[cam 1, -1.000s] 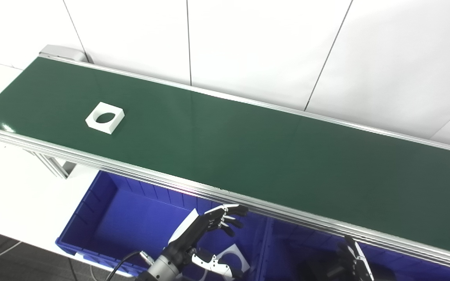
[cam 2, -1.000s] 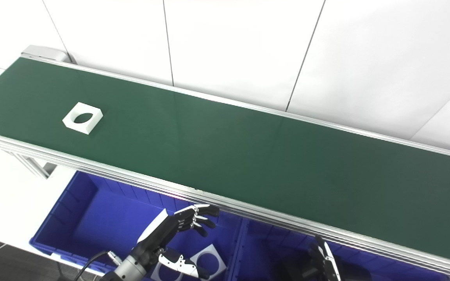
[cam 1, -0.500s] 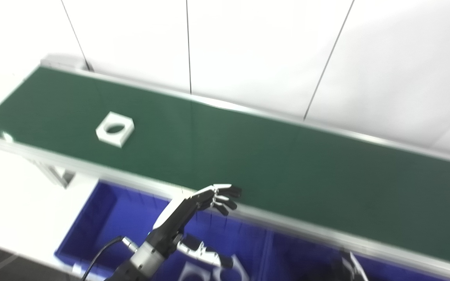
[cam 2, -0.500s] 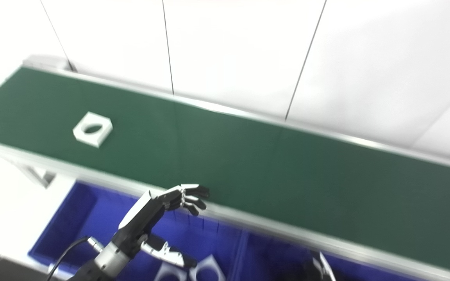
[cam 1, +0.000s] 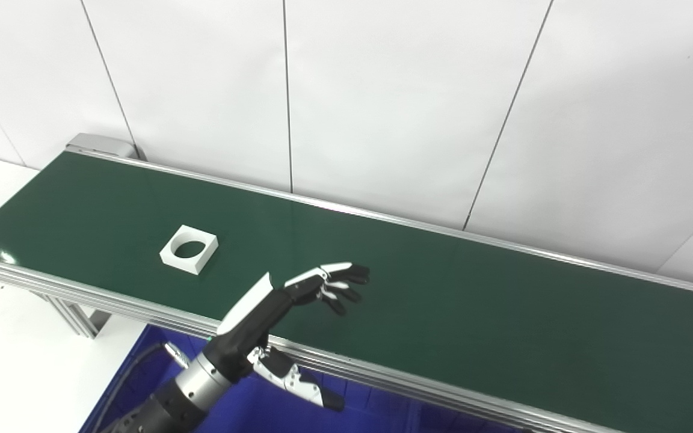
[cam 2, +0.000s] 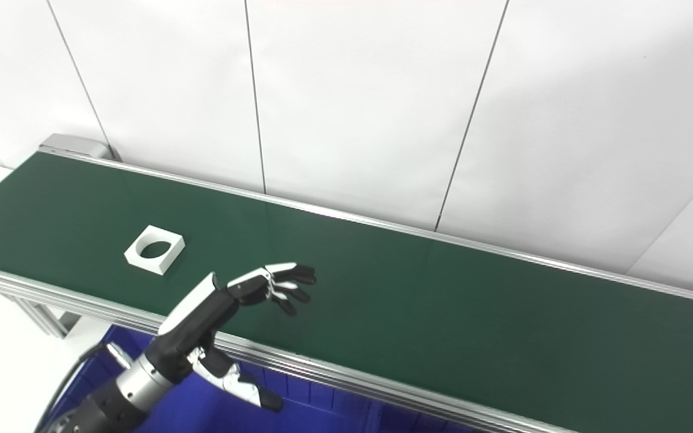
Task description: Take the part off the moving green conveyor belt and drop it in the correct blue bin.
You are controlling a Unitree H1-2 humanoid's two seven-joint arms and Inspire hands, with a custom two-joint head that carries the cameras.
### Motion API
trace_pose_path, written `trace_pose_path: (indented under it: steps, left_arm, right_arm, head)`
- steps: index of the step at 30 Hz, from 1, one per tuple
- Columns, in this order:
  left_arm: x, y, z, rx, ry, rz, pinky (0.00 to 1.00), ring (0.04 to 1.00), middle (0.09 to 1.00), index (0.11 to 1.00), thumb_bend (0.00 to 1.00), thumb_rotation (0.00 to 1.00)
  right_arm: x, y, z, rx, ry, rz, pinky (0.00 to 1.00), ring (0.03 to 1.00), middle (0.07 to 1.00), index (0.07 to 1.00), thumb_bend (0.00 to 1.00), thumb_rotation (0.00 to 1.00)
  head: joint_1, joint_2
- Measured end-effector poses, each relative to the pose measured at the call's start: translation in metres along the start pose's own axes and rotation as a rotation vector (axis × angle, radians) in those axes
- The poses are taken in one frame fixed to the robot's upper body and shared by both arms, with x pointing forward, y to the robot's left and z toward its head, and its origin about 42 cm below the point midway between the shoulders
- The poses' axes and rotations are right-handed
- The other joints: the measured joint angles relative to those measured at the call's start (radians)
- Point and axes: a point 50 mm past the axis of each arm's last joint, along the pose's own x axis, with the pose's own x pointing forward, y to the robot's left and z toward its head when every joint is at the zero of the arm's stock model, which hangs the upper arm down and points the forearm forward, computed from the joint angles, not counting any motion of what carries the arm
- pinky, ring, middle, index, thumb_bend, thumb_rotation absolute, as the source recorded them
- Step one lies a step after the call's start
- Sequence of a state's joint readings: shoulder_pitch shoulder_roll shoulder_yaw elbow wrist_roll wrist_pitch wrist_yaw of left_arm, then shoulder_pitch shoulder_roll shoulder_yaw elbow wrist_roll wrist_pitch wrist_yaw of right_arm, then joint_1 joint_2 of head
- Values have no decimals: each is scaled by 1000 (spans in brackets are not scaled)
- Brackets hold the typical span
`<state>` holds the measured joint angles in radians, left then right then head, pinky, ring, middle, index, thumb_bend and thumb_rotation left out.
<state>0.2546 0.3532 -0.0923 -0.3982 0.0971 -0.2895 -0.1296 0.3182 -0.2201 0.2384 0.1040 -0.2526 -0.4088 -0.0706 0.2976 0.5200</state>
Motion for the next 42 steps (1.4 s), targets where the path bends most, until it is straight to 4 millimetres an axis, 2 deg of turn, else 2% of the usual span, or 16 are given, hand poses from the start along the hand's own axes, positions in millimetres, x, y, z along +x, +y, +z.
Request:
trace_pose_path:
  steps: [4,7,10,13,18,23,28,35,42]
  left_arm:
    - [5,17,0,74,17,-23,671,815,883,891,879,183]
    - [10,27,-1,130,18,-37,725,829,896,898,846,204]
    - [18,42,-4,188,39,-51,704,824,898,892,836,183]
    - [26,59,-10,233,58,-58,724,840,903,892,829,173]
    - [38,77,-20,294,107,-77,840,896,922,916,821,206]
    - [45,94,-35,383,174,-121,862,922,940,928,813,202]
    - [53,100,-41,432,203,-142,883,934,950,925,831,219]
    - [66,121,-65,519,325,-149,875,954,986,942,863,192]
    - [65,132,-84,582,372,-162,875,949,975,959,885,187]
  right_arm:
    - [2,2,0,6,-2,-5,679,735,781,861,858,171]
    - [5,1,1,9,-11,-5,690,741,779,861,840,171]
    - [6,0,1,10,-15,-1,692,743,778,859,840,167]
    - [6,0,0,16,-12,-1,677,732,767,852,845,152]
    - [5,0,-3,15,-1,-5,714,732,761,848,840,139]
    - [5,-2,-4,9,-4,-5,719,728,757,846,834,129]
    - [5,-2,-4,11,-5,-3,710,724,750,845,841,118]
    - [10,-4,-2,4,-19,-20,701,714,742,839,843,121]
    - [8,-4,-2,3,-19,-11,668,703,742,840,846,106]
  head:
    - [2,-2]
    - [3,-3]
    - [6,-5]
    - [8,-8]
    - [14,-6]
    - [20,-6]
    - [26,-6]
    - [32,-9]
    - [35,-20]
